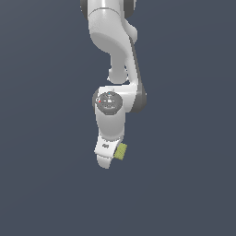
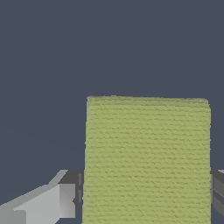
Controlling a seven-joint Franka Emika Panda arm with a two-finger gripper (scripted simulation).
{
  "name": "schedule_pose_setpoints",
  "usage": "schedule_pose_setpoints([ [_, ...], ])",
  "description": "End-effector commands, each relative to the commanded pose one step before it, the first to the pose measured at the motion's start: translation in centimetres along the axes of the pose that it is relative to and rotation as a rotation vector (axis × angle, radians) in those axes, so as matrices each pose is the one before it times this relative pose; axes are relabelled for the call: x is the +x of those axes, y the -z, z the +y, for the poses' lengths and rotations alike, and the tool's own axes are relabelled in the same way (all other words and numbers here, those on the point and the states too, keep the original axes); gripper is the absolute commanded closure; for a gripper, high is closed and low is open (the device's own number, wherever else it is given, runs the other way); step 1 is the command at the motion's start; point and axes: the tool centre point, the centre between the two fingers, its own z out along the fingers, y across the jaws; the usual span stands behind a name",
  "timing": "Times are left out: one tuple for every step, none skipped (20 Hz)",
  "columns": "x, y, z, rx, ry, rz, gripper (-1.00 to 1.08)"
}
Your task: Pick up the object and move it to a goal position.
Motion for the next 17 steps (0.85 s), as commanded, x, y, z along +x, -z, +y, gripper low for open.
schedule_pose_setpoints([
  [-0.81,2.266,0.472,-0.00069,0.00056,0.00053,1.08],
  [-0.276,0.748,0.176,0.0,0.0,0.0,1.08],
  [-0.246,0.671,0.159,0.0,0.0,0.0,1.08],
  [-0.217,0.595,0.142,0.0,0.0,0.0,1.08],
  [-0.212,0.492,0.137,0.00053,-0.00025,0.00037,1.08],
  [-0.163,0.449,0.109,0.0,0.0,0.0,1.08],
  [-0.136,0.377,0.094,0.0,0.0,0.0,1.08],
  [-0.11,0.306,0.079,0.0,0.0,0.0,1.08],
  [-0.083,0.236,0.065,0.0,0.0,0.0,1.08],
  [-0.057,0.166,0.052,0.0,0.0,0.0,1.08],
  [-0.032,0.096,0.039,0.0,0.0,0.0,1.08],
  [-0.006,0.027,0.026,0.0,0.0,0.0,1.08],
  [-0.021,-0.056,0.026,0.00015,-0.00064,-0.0002,1.08],
  [0.044,-0.111,-0.001,0.0,0.0,0.0,1.08],
  [0.062,-0.16,-0.013,0.0,0.0,0.0,1.08],
  [0.041,-0.107,-0.012,0.0,0.0,0.0,1.08],
  [0.014,-0.037,-0.004,0.0,0.0,0.0,1.08],
])
